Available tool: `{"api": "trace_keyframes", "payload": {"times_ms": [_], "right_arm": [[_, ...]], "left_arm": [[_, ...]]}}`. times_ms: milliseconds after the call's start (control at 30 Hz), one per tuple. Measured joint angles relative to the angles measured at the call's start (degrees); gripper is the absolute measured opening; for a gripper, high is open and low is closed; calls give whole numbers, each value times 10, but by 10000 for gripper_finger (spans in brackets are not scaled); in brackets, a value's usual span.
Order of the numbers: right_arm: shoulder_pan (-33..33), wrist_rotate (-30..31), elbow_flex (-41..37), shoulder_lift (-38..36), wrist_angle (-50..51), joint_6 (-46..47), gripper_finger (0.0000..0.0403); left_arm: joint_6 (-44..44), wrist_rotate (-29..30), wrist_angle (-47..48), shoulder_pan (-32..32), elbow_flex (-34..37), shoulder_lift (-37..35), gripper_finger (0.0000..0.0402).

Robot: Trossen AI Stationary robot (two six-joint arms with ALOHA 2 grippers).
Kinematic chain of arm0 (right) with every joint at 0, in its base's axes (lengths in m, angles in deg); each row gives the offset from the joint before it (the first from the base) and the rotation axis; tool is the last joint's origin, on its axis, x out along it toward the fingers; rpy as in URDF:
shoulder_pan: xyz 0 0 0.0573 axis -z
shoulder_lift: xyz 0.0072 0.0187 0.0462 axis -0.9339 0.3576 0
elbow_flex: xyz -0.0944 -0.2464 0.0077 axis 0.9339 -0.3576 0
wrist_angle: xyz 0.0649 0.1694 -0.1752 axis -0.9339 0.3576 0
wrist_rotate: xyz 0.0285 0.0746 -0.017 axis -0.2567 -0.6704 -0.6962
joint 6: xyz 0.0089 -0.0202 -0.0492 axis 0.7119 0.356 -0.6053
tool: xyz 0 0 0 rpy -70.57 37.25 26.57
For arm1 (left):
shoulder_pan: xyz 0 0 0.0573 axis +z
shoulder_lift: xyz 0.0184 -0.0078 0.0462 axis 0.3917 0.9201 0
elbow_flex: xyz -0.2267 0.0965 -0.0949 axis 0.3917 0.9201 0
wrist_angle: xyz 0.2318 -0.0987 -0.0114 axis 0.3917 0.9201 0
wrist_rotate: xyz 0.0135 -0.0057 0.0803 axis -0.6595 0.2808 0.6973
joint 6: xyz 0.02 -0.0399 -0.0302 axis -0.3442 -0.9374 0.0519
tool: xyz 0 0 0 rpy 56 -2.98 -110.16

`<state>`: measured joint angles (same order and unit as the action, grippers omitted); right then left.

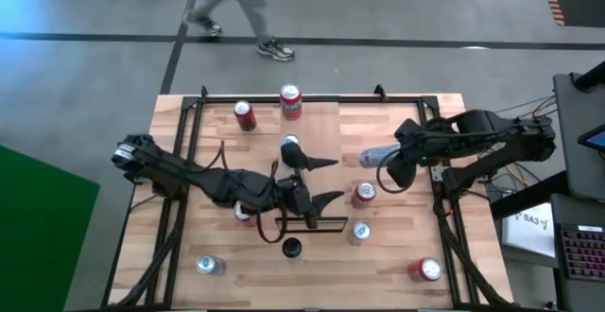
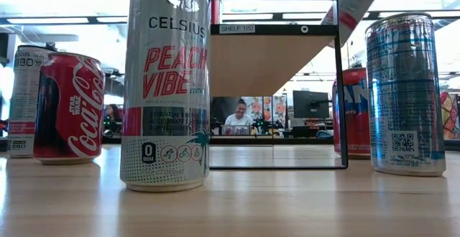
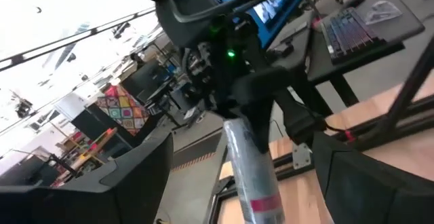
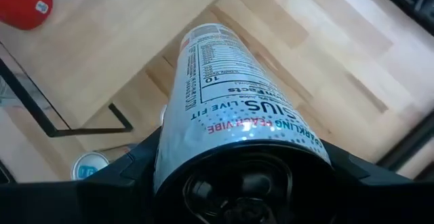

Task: Place canned beverage on shelf
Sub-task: Put the white and pink soda can on the top right shelf

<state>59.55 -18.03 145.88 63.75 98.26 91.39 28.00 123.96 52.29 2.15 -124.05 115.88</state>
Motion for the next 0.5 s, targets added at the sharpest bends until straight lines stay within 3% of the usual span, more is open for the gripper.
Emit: {"api": "trace_keyframes", "payload": {"times_ms": [267,500], "right_arm": [[12,-38,65,47,18,13,237],[36,-50,160,137,34,-60,237]], "left_arm": [[-2,3,28,-17,1,-7,316],[-24,5,77,-20,2,-42,316]]}}
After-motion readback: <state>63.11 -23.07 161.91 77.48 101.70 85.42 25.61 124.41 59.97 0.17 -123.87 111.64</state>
